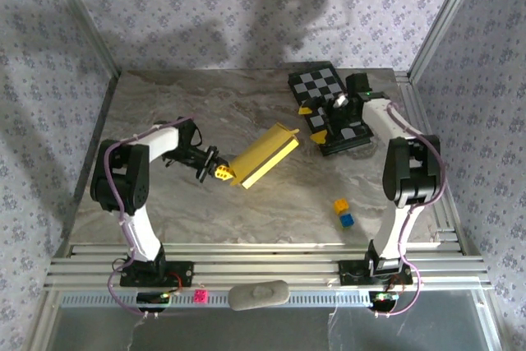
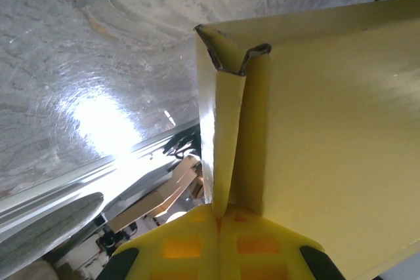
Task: Fold the paper box
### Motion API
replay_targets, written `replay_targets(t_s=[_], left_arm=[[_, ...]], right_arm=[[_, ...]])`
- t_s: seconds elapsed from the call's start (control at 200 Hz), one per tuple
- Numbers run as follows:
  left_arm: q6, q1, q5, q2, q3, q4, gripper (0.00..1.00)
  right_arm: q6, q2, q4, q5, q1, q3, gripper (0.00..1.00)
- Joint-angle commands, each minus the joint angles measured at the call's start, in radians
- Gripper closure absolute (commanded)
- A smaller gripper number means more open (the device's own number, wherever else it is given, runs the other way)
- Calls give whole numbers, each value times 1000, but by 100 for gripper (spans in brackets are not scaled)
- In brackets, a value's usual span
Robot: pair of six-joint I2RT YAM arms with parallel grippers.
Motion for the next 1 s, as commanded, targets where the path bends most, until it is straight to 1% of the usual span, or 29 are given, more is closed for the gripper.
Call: replay_targets(t_s=[0.0, 0.125, 0.235, 0.355, 0.435, 0.575, 0.79, 0.994], left_arm=[[145, -5, 48, 38, 74, -127, 100], [184, -6, 49, 60, 98, -168, 100], [208, -7, 49, 75, 105, -189, 100], [212, -8, 53, 81, 110, -192, 100], [213, -7, 52, 83, 112, -193, 100], [214, -8, 54, 90, 123, -194, 100], [220, -8, 54, 96, 131, -197, 100], [218, 2, 49, 98, 138, -196, 100]], right_arm=[[66, 3, -26, -112, 29, -9, 8], [102, 11, -12, -160, 47, -6, 7], [97, 17, -32, -191, 65, -5, 8], [101, 19, -28, -219, 83, -13, 11], [120, 14, -10, -228, 93, -16, 16], [123, 10, -21, -242, 113, -15, 28], [125, 13, -25, -239, 120, -22, 37], [116, 14, -47, -233, 124, -24, 49]])
